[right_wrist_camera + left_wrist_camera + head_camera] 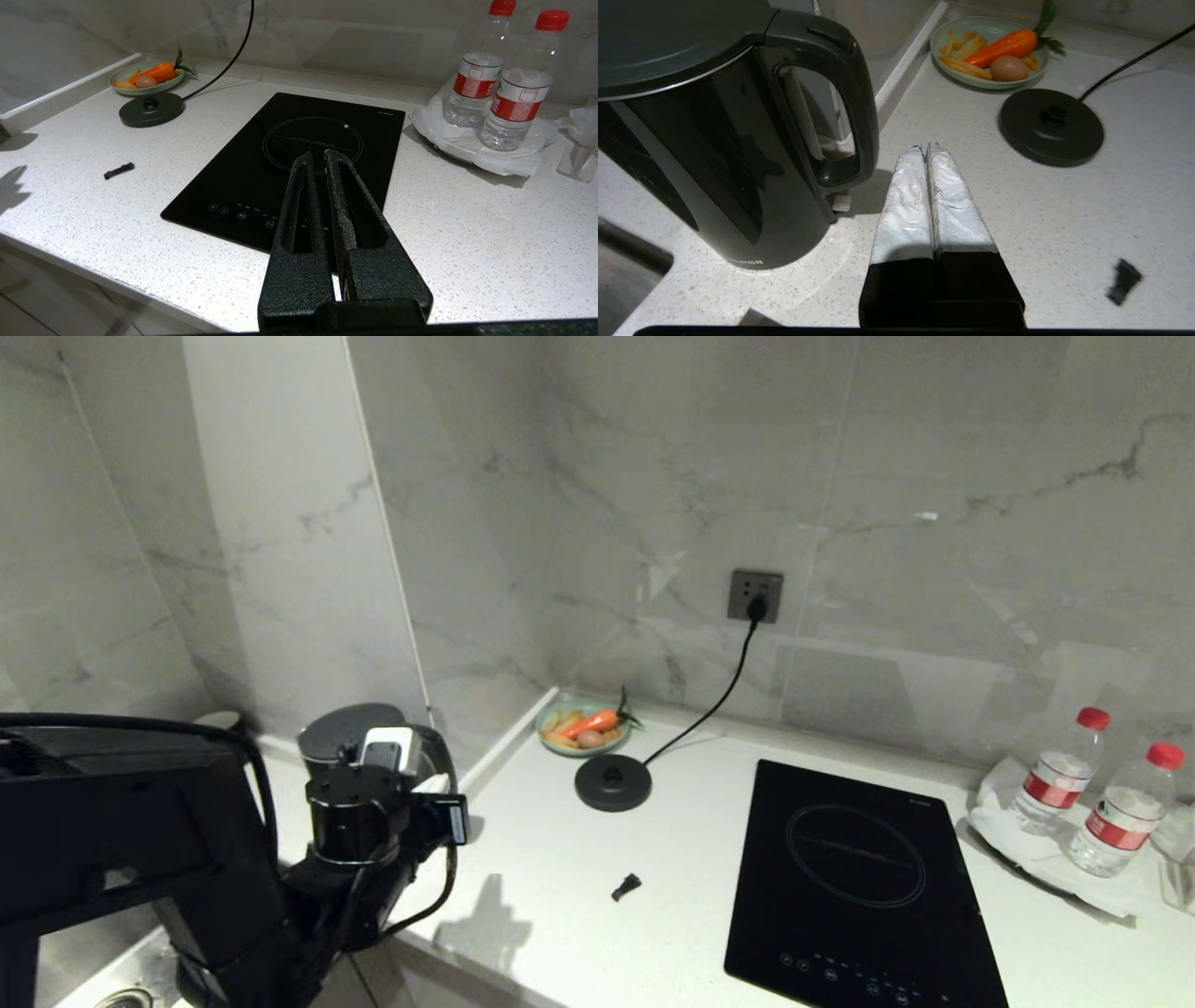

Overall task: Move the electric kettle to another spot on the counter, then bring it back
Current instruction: Grab the kettle

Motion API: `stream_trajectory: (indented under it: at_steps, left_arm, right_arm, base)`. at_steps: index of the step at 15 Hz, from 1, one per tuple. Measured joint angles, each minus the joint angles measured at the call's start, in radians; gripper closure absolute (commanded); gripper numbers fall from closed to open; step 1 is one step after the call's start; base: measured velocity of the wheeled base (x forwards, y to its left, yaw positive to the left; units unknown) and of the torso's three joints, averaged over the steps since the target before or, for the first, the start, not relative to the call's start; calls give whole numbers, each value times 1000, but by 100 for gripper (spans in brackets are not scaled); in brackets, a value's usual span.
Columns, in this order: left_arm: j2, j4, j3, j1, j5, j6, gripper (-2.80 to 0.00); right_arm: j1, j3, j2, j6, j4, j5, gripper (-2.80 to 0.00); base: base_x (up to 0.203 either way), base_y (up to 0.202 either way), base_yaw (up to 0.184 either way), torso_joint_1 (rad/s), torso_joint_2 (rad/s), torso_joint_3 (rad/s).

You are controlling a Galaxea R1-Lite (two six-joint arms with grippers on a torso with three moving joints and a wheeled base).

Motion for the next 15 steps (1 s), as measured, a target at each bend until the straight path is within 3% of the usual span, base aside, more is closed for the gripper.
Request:
stream_trajectory:
  at_steps: [9,12,15]
  left_arm:
    - [141,-7,-120,-1,6,31,-280]
    - [189,-3,-215,12,7,82,-280]
    - [228,18,-282,28,10,91,-280]
  right_arm:
    - [0,0,0,0,0,0,0]
    - [0,0,0,0,0,1,0]
    - [0,0,0,0,0,0,0]
  base:
    - [0,0,0,0,0,0]
    - [0,0,0,0,0,0]
    - [0,0,0,0,0,0]
